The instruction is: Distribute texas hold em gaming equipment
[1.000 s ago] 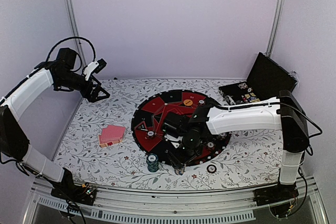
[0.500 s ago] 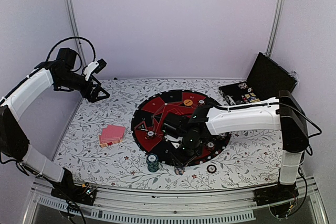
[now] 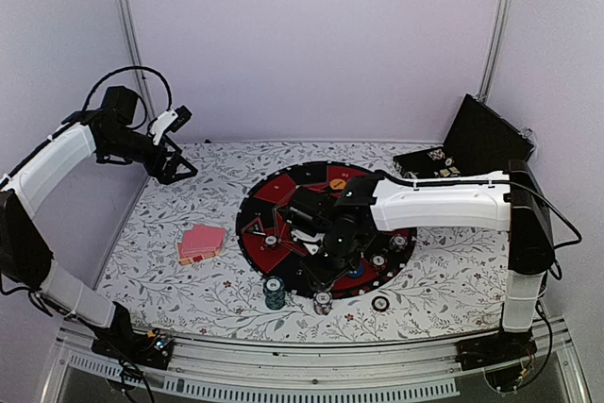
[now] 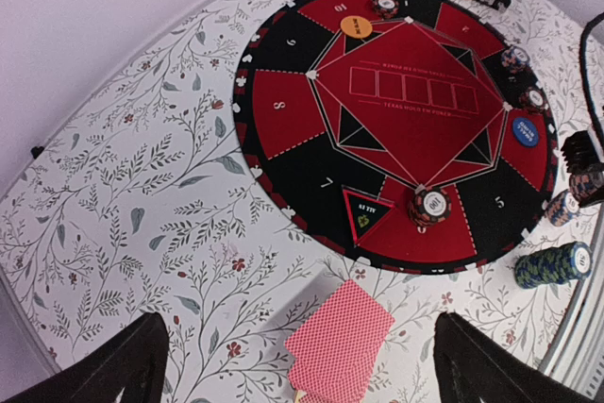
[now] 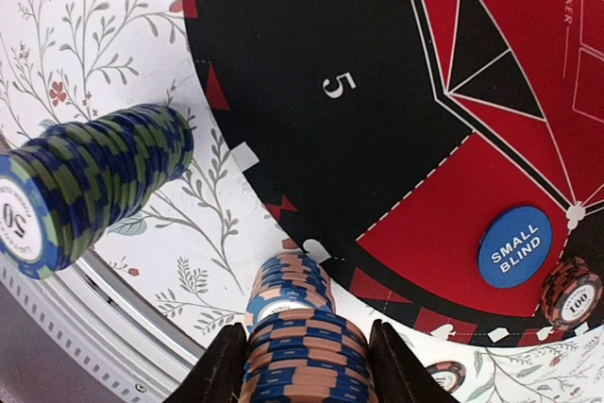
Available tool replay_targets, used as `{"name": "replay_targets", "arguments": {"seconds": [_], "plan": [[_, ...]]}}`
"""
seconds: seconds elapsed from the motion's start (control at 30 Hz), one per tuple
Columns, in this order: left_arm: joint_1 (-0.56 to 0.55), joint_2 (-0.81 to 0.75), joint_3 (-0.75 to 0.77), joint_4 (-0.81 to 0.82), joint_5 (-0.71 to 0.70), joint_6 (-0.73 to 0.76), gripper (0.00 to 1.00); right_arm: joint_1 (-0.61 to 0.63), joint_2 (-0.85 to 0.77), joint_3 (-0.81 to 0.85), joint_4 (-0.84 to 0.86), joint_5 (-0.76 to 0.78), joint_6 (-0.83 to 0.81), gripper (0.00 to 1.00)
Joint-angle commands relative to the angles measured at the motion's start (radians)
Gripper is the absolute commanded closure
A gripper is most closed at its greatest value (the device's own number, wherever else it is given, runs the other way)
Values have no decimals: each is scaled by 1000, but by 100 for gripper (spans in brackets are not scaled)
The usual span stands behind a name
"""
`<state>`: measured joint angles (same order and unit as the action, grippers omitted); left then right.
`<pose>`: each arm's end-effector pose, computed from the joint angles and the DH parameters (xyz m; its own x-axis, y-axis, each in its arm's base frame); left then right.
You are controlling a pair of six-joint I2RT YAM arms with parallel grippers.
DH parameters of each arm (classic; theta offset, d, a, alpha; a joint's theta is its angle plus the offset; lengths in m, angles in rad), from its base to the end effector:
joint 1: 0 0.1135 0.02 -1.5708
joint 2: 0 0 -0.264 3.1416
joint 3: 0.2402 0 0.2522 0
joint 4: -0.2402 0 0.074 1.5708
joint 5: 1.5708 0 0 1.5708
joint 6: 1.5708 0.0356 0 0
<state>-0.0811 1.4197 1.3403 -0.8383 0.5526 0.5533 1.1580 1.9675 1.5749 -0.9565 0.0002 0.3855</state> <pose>0.2901 -0.0423 0.3320 -0.4702 0.4870 -0.7361 0.7451 0.6660 -0.0354 0.1586 0.3622 0.2118 -0.7071 -0.6771 -0.2038 -0.7016 0.7078 0.0825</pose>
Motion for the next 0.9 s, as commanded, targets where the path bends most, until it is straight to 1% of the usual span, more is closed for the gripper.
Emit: {"name": "replay_targets", "arguments": {"seconds": [0.0,0.2,0.47,0.57,0.7,0.87], "plan": [[-11,-10,13,-13,13,4,0,-3,-3,97,-44,39,-1,62],[-10,-11,2,-1,19,-2,0,-60,87,221,-55,39,-24,63],[-11,-12,2,13,36,-7,0,-127,284,500,-90,11,-86,64],[-11,-11,3,16,39,-5,0,-137,366,595,-99,-35,-101,64],[-11,-10,-1,24,43,0,0,-137,434,631,-87,-70,-101,64],[-11,0,-5,37,51,1,0,-138,474,655,-60,-105,-85,64]]}}
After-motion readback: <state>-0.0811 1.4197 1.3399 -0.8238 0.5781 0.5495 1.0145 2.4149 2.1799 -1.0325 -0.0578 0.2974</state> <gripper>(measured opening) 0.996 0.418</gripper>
